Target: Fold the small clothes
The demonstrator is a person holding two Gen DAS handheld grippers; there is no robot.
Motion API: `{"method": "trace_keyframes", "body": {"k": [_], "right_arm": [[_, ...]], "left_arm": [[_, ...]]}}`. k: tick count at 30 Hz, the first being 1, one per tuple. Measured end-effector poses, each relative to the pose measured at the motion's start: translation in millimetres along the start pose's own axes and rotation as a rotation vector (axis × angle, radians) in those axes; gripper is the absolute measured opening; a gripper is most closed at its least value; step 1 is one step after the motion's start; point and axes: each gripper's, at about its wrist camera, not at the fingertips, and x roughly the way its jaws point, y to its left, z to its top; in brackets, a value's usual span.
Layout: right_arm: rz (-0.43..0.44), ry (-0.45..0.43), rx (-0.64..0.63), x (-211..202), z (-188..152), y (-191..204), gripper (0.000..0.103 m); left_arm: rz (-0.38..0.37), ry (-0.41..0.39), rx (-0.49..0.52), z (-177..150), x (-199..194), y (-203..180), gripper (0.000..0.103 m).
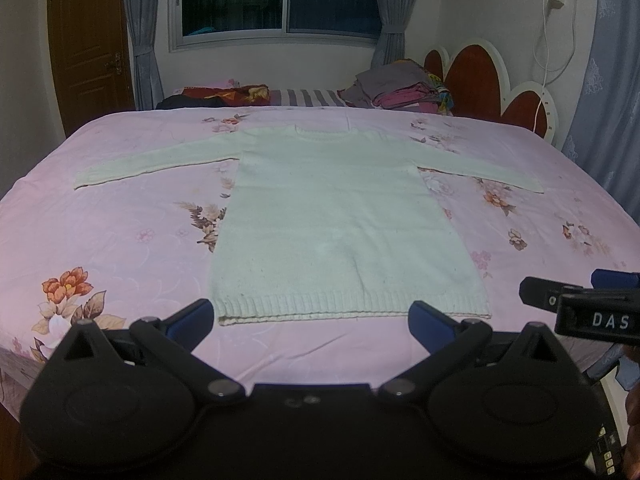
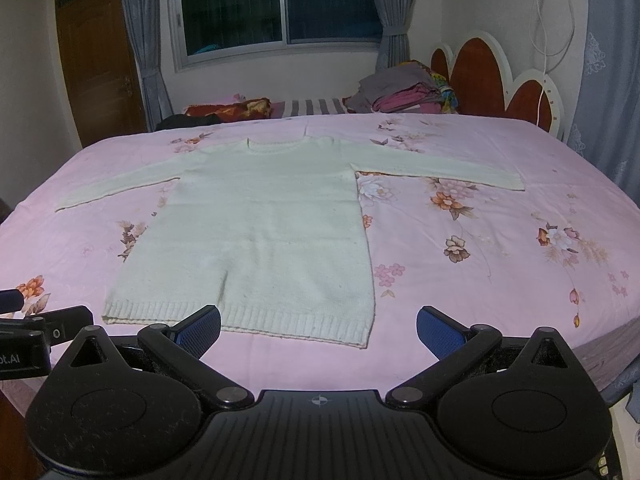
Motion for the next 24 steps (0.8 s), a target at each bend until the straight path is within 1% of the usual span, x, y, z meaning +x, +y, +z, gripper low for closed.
{"method": "trace_keyframes", "body": {"k": [24], "right_arm": [[-0.001, -0.001, 0.002, 2.6, -2.2, -3.0, 0.103]], "left_arm": [[0.004, 0.003, -0.002, 1.4, 3.9, 1.4, 0.103]]}}
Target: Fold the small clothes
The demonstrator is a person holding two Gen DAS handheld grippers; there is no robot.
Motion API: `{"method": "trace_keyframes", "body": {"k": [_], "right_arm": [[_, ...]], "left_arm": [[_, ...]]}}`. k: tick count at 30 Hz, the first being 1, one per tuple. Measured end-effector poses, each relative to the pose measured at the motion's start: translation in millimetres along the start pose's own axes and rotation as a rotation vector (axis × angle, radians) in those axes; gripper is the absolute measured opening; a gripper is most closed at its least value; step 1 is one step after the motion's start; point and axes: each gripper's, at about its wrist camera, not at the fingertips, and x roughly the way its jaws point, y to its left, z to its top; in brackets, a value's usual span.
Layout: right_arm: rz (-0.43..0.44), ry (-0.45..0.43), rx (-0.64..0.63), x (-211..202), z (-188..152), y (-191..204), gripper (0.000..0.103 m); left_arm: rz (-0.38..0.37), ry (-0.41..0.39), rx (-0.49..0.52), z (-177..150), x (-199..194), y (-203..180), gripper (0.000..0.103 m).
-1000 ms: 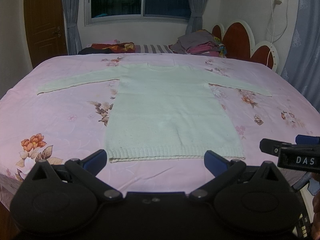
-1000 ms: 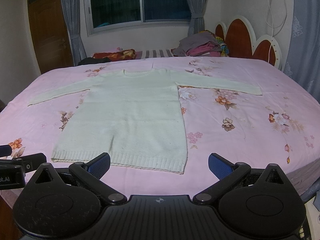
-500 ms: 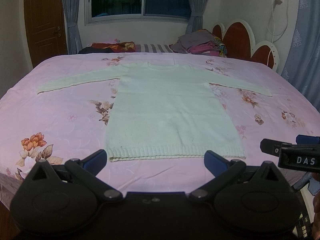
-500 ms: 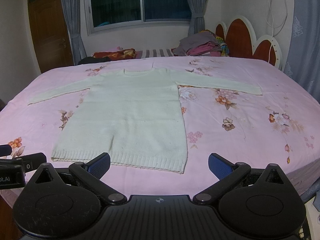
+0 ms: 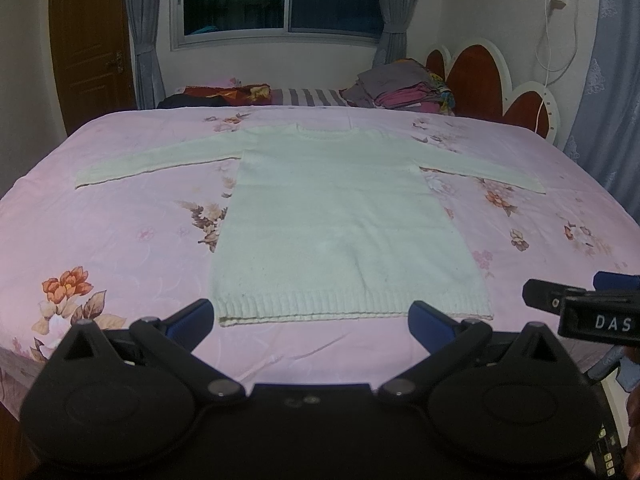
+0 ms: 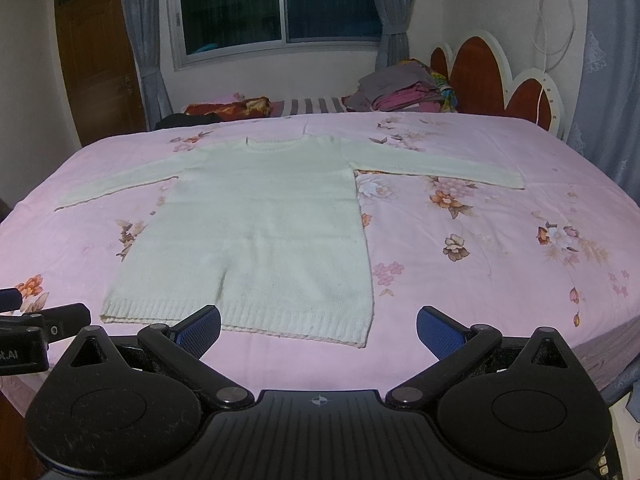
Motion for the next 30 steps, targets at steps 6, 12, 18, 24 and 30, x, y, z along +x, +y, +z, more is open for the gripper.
{"method": "trace_keyframes", "body": {"k": [6, 12, 18, 24, 30], "right_arm": [[-0.021, -0.014, 0.007, 4, 11, -7, 0.103], [-0.061, -0.024, 0.026, 13, 21, -12, 0.103], [-0.112, -0.033, 0.069, 29, 35, -16, 0.103], [-0.172, -0.049, 0.123, 51, 52, -14, 0.103], [-0.232, -0.056, 0.18, 70, 64, -18, 0.103]], "left_arm": [[-0.003, -0.023, 0.003, 15, 7, 3, 0.103], [-0.019, -0.043, 0.023, 33, 21, 2, 0.103], [-0.053, -0.059, 0.05, 50, 39, 9, 0.103], [-0.08, -0.06, 0.102, 68, 65, 20, 0.103], [-0.113, -0.049, 0.121, 87, 95, 30, 0.103]]}}
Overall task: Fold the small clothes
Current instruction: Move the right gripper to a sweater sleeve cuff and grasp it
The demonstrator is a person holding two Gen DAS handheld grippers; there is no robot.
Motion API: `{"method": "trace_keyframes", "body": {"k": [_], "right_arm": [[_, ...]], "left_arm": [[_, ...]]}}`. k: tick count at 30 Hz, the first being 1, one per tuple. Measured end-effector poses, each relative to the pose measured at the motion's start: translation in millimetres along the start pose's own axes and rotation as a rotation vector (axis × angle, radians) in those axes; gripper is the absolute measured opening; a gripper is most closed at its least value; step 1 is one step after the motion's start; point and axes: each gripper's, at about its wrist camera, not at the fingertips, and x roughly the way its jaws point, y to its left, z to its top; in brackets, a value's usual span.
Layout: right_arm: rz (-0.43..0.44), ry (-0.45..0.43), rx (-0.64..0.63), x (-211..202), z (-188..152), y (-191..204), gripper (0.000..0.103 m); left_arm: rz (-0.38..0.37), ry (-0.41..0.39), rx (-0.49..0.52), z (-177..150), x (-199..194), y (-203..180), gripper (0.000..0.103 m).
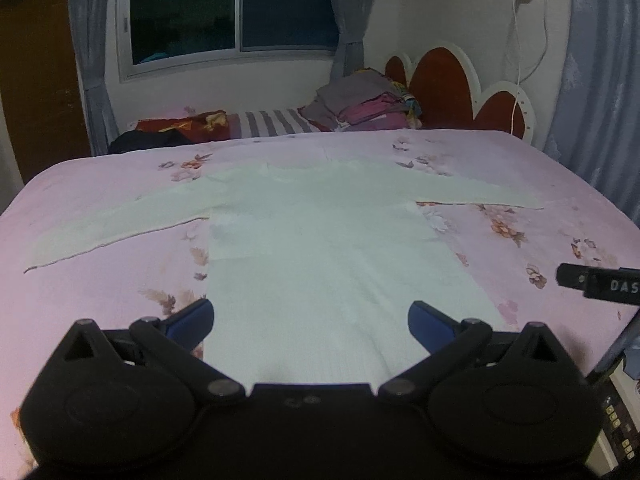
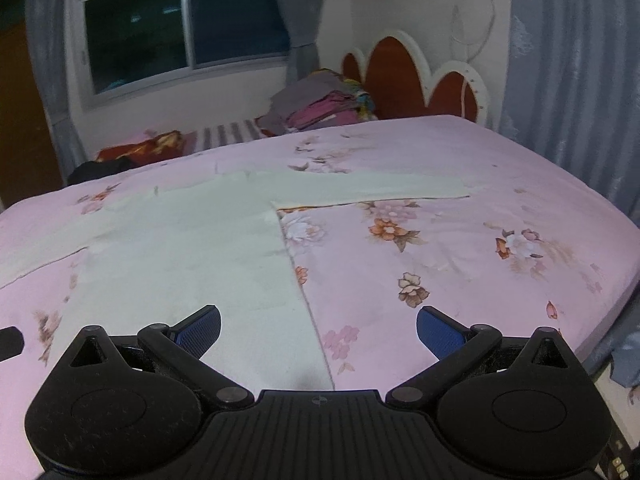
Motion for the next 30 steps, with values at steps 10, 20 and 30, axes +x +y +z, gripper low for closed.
{"method": "trace_keyframes", "body": {"k": [10, 20, 30], "right_arm": [[-0.046, -0.001, 0.017, 72, 46, -27, 0.103], [-0.056, 0.015, 0.052, 186, 121, -96, 0.103], [-0.092, 0.062, 0.129, 271, 153, -168, 0.103]], "left_arm": [[0.01, 0.014, -0.03, 41, 74, -13, 0.103], [0.062, 0.046, -0.082, 99, 166, -60, 0.103], [0.006, 0.005, -0.136, 120, 222, -93, 0.103]]}}
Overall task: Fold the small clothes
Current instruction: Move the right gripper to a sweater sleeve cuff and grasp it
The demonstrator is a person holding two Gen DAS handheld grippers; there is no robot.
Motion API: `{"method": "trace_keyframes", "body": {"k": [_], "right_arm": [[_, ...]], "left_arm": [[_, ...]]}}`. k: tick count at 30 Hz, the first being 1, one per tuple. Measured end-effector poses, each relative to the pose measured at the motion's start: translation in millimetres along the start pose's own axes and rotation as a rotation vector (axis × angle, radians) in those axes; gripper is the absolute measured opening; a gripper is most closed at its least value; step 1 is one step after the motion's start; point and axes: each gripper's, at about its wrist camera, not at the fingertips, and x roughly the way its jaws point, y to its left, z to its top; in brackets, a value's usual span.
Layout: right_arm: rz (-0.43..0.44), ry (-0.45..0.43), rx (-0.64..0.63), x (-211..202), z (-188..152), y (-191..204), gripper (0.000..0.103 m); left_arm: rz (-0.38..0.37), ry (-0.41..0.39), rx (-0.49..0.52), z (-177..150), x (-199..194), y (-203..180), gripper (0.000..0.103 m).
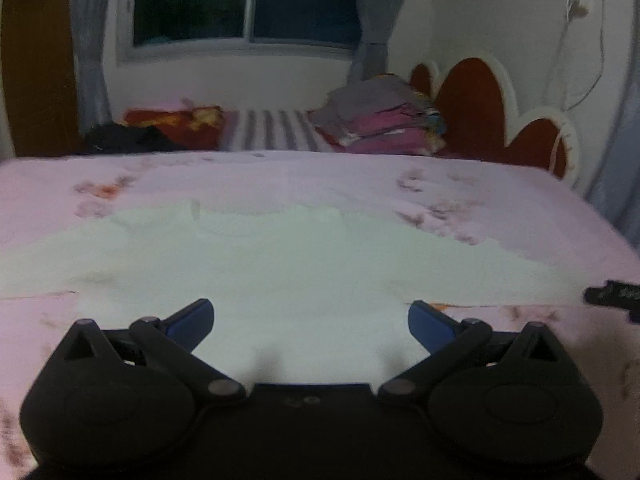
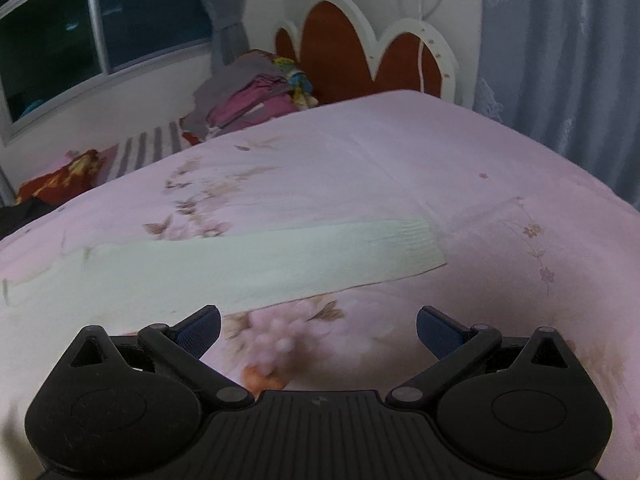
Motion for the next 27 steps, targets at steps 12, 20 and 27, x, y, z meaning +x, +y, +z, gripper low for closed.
{"method": "trace_keyframes", "body": {"k": [12, 20, 27], "right_arm": [[-0.008, -0.015, 0.14, 66, 6, -70, 0.102], [0.023, -0.036, 0.235, 88, 9, -100, 0.078], [0.052, 0.025, 0.334, 106, 12, -121, 0.049]], "left_arm": [[0.036, 0.087, 0.133, 6, 32, -47, 0.103], [0.066, 0.139, 0.103, 8, 39, -51, 0.1], [0.109, 0.122, 0.094, 15, 38, -47, 0.1]]}}
